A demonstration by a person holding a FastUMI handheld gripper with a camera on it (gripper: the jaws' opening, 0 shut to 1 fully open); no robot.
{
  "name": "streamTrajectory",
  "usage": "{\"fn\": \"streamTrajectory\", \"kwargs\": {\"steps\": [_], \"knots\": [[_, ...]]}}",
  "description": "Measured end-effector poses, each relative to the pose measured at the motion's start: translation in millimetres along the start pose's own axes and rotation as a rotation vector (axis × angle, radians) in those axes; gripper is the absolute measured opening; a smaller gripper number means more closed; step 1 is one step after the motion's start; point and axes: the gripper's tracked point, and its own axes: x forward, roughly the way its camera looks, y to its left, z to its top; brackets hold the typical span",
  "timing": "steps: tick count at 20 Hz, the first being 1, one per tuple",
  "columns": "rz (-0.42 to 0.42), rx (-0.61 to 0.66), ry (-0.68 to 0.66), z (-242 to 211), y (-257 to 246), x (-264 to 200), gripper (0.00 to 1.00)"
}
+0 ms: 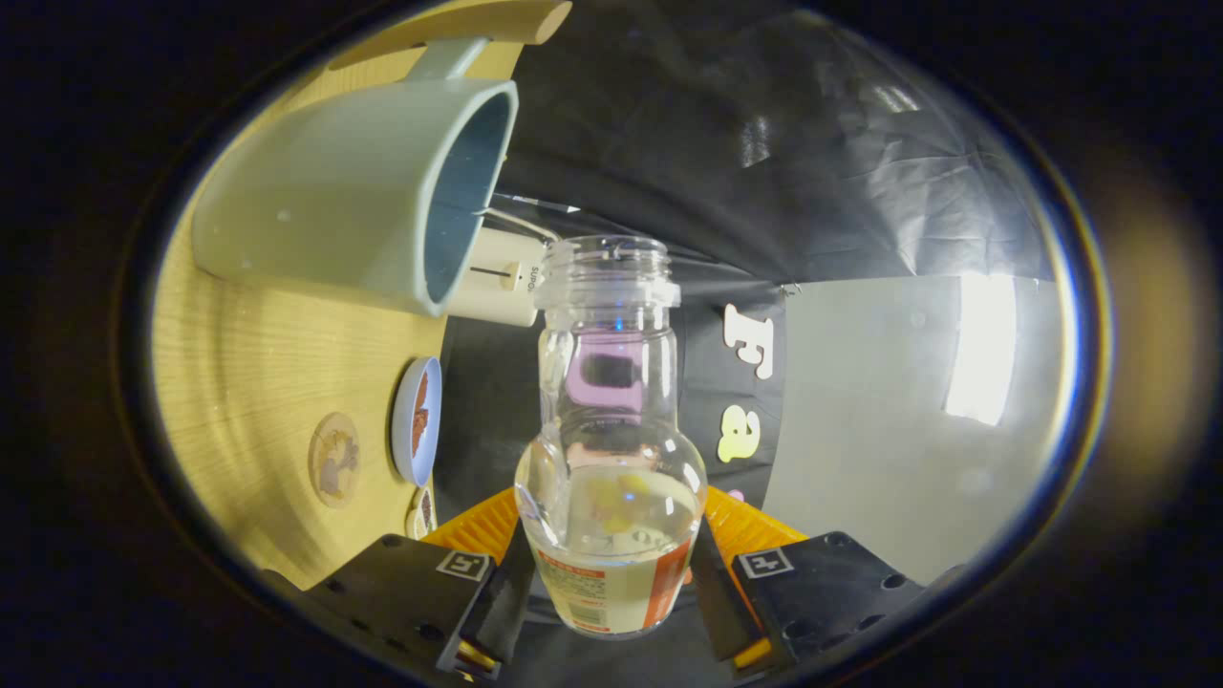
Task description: Take the bottle from table, then pour the juice into the cup, finally place the bottle on the coaster
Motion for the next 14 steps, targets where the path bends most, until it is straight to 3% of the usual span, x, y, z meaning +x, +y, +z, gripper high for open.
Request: {"fn": "streamTrajectory", "kwargs": {"steps": [14], "knots": [[-0.020,-0.031,-0.022,7,-10,6,0.78]]}}
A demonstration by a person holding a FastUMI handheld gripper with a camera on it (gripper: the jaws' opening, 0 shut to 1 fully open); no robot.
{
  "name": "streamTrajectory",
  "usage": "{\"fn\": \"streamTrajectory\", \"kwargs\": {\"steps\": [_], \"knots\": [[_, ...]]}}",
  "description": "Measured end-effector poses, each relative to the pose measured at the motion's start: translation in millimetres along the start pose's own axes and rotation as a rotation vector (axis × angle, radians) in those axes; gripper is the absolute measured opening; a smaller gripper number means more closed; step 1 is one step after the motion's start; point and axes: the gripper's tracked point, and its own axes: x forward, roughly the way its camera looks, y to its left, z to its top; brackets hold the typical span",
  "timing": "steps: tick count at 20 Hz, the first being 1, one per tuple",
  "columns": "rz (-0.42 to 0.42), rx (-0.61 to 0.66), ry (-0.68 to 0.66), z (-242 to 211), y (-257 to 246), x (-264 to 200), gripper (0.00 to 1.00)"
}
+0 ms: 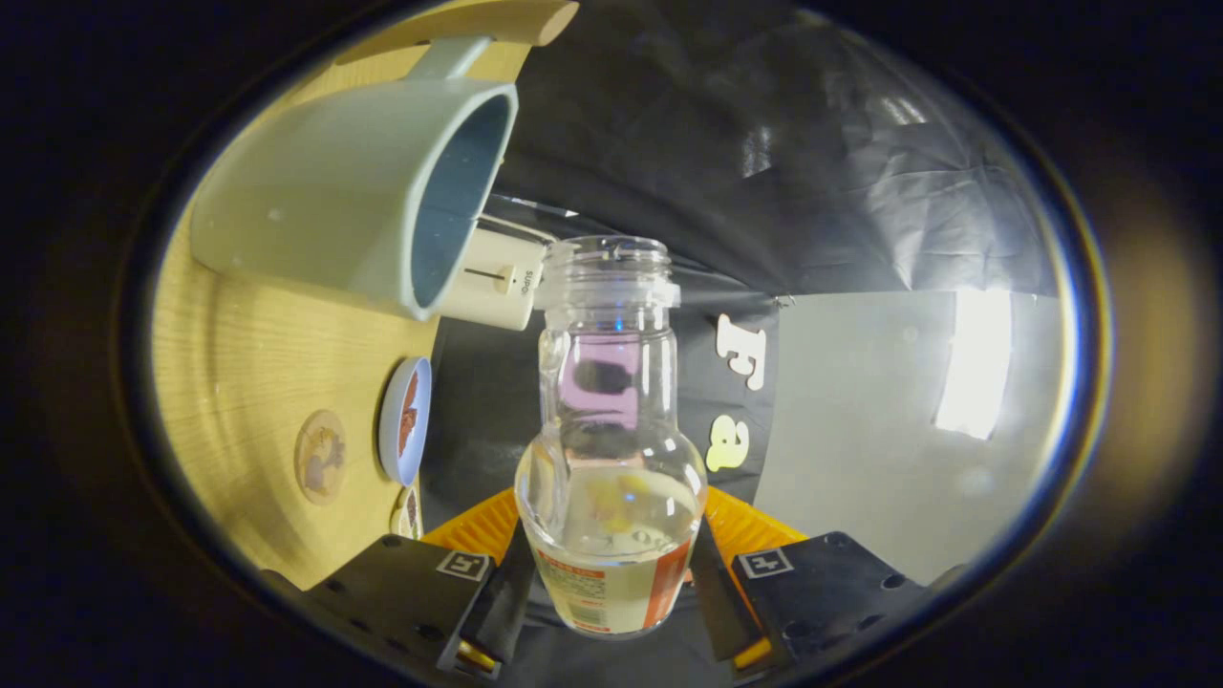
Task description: Take the bottle from table, then pour the juice into the cup, finally place the bottle on the coaster
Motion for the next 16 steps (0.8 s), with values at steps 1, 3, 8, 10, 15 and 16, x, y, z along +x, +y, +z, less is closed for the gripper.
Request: {"fn": "streamTrajectory", "kwargs": {"steps": [1,3,8,10,15,16], "knots": [[0.000,-0.001,-0.001,-0.5,-0.3,0.1,0.78],[0.000,-0.005,-0.004,0.6,-0.2,0.1,0.78],[0.001,-0.024,-0.013,3.1,0.7,-4.0,0.78],[-0.002,-0.031,-0.015,3.0,-0.3,-4.4,0.78],[-0.013,-0.052,-0.032,6.6,1.4,-8.3,0.78],[-0.018,-0.059,-0.037,7.2,0.6,-9.2,0.78]]}}
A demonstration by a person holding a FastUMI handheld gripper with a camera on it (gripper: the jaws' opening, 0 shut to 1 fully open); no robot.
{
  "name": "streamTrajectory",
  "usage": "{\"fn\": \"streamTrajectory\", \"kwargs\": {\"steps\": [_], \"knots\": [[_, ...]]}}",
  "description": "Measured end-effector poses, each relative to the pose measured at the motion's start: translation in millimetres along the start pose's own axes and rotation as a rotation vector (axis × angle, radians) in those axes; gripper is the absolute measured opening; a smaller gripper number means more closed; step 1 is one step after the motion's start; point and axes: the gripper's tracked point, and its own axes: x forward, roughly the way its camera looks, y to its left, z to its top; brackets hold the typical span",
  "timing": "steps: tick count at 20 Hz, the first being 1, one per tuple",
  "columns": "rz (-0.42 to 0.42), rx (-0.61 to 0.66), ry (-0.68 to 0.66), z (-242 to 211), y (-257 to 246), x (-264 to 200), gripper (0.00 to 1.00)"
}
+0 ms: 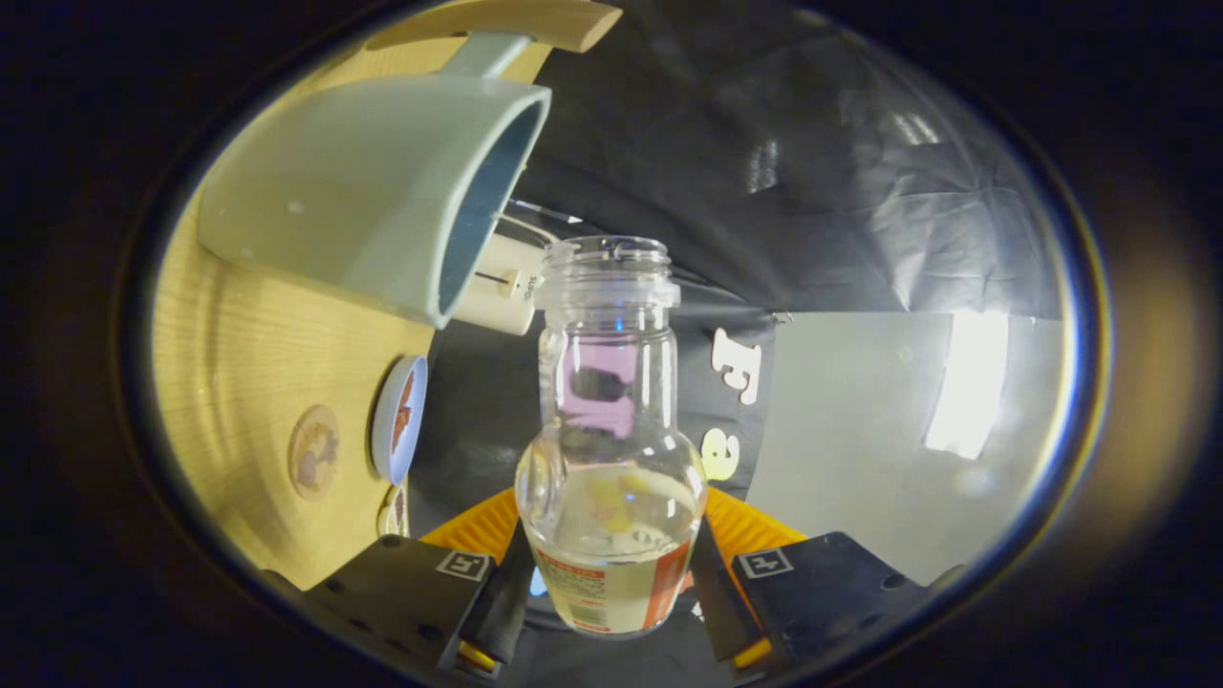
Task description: Take the bottle from table, then pour the juice into the cup, finally place the bottle on the coaster
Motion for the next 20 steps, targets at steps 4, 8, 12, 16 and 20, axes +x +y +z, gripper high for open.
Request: {"fn": "streamTrajectory", "kwargs": {"steps": [4,8,12,16,20], "knots": [[-0.013,-0.022,-0.007,-0.6,-1.8,1.5,0.78],[-0.028,-0.036,-0.014,-0.3,-3.9,2.5,0.78],[-0.038,-0.040,-0.014,-0.2,-4.6,1.8,0.78],[-0.048,-0.061,-0.021,1.3,-6.9,0.7,0.78],[-0.058,-0.077,-0.028,2.9,-7.9,1.5,0.78]]}}
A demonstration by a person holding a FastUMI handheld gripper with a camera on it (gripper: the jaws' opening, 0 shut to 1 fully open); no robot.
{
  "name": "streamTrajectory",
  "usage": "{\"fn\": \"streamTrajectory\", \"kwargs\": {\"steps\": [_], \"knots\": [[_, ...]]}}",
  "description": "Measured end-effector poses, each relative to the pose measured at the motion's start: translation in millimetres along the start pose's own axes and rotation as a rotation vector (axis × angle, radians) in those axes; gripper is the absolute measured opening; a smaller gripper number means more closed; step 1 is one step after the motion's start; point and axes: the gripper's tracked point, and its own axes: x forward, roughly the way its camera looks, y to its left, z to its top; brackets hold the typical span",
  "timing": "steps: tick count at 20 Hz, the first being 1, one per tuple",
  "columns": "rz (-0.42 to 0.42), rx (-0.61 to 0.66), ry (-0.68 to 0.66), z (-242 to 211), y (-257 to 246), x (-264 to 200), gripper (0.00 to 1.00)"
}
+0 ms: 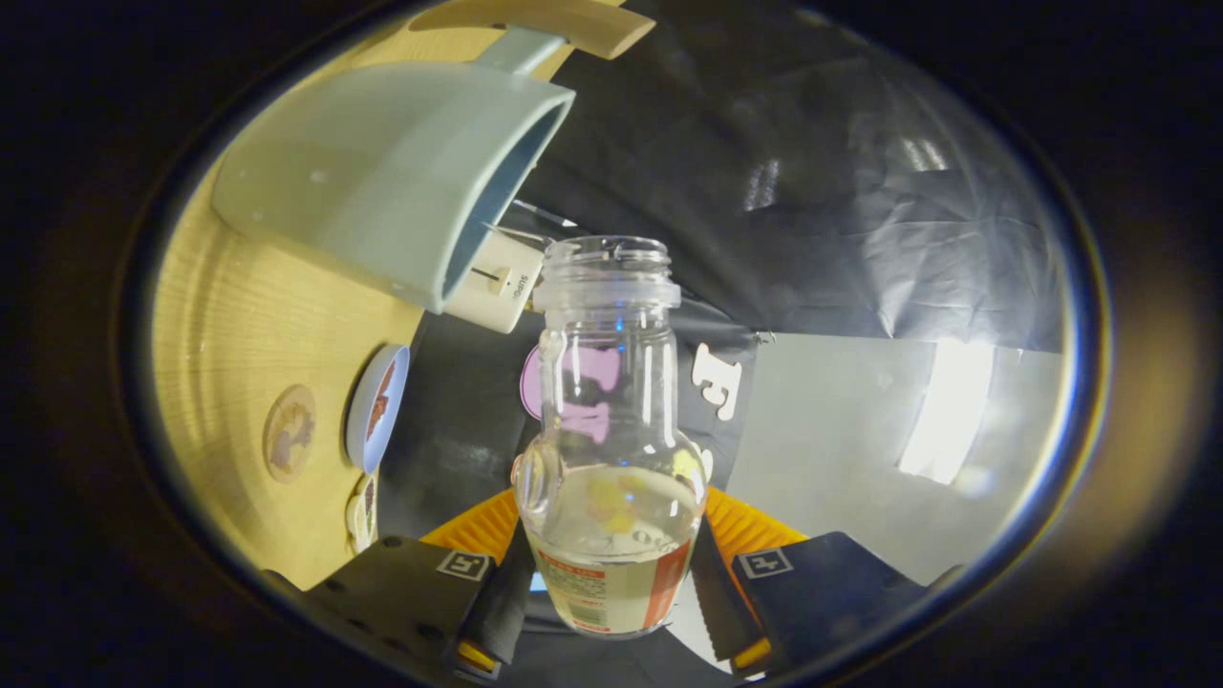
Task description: Take the bottle from table, then pour the juice into the cup, finally place the bottle on the coaster
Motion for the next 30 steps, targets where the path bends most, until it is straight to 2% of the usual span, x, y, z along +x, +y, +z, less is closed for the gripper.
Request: {"fn": "streamTrajectory", "kwargs": {"steps": [7,18,30], "knots": [[-0.050,-0.023,-0.017,1.5,-4.6,0.7,0.78],[-0.084,-0.058,-0.039,1.0,-9.6,2.1,0.78],[-0.090,-0.083,-0.060,4.9,-7.7,0.3,0.78]]}}
